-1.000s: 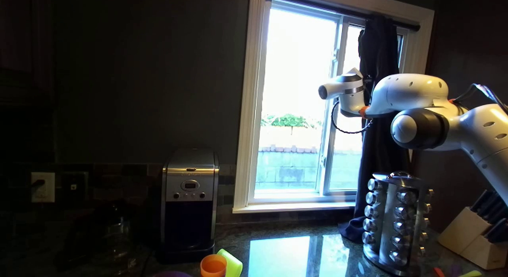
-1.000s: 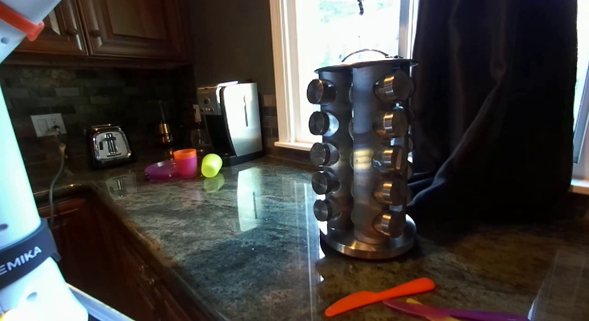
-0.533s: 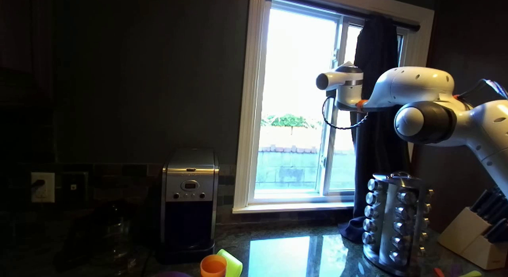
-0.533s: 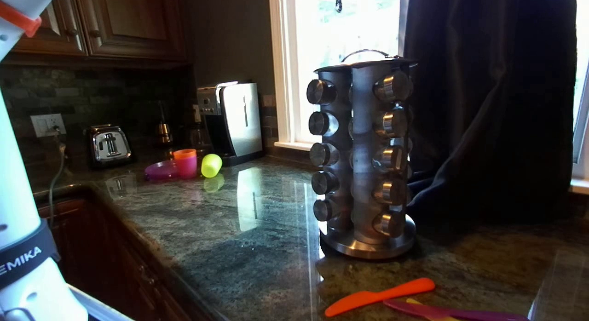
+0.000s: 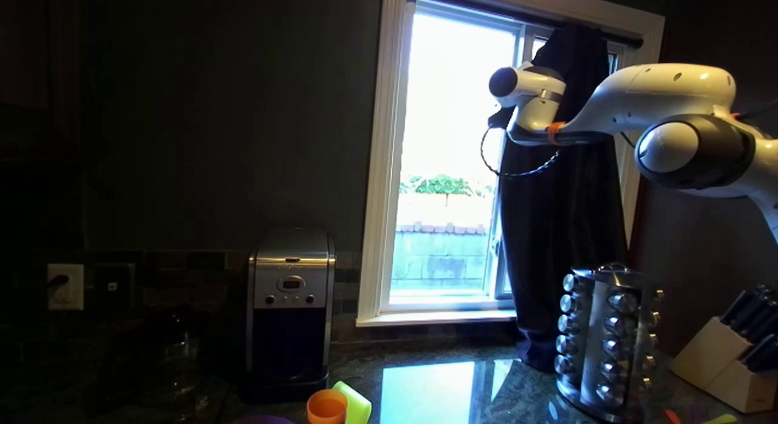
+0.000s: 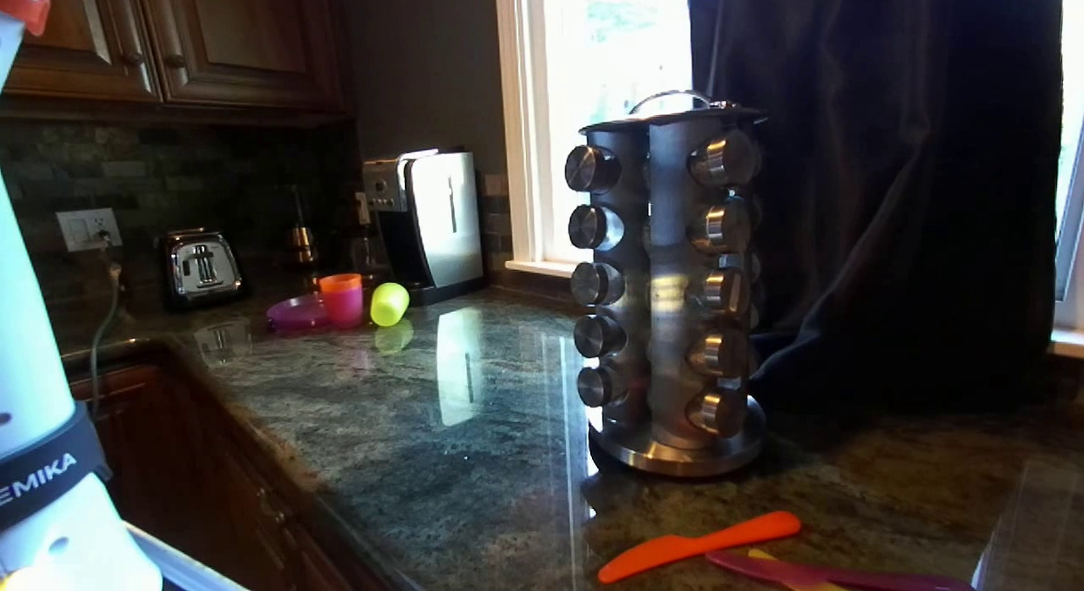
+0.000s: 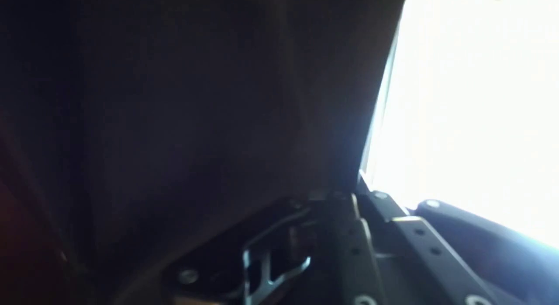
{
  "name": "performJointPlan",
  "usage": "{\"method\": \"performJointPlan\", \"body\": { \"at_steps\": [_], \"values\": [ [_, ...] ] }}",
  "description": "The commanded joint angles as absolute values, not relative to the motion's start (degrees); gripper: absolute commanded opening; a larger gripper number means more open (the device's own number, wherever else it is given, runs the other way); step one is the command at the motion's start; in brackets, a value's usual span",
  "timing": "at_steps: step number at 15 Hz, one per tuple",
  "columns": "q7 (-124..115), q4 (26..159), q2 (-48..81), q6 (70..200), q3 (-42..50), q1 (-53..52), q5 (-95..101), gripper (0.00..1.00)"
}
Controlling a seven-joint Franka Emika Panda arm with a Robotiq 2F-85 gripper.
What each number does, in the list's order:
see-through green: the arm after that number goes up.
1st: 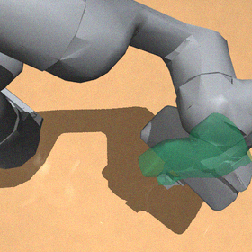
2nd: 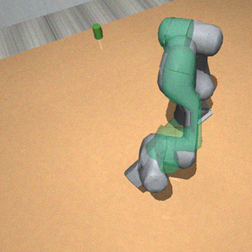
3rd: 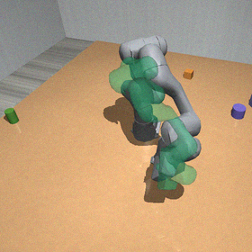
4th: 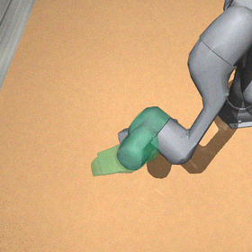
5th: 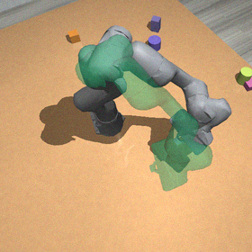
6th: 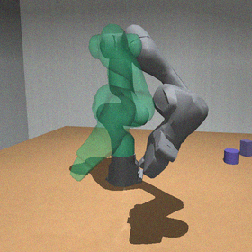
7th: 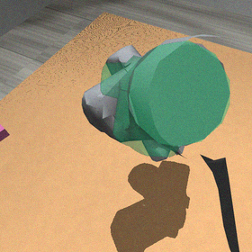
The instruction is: Close the window curtains
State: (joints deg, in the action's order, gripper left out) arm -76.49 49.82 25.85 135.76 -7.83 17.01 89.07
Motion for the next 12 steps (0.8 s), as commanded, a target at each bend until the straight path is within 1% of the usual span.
{"method": "performJointPlan", "body": {
  "at_steps": [1,12],
  "values": [
    [-69.4,63.5,16.4,139.9,-11.4,19.7,80.9,0.01],
    [-44.2,88.2,-1.8,151.8,-17.5,22.3,48.1,0.01]
  ]
}}
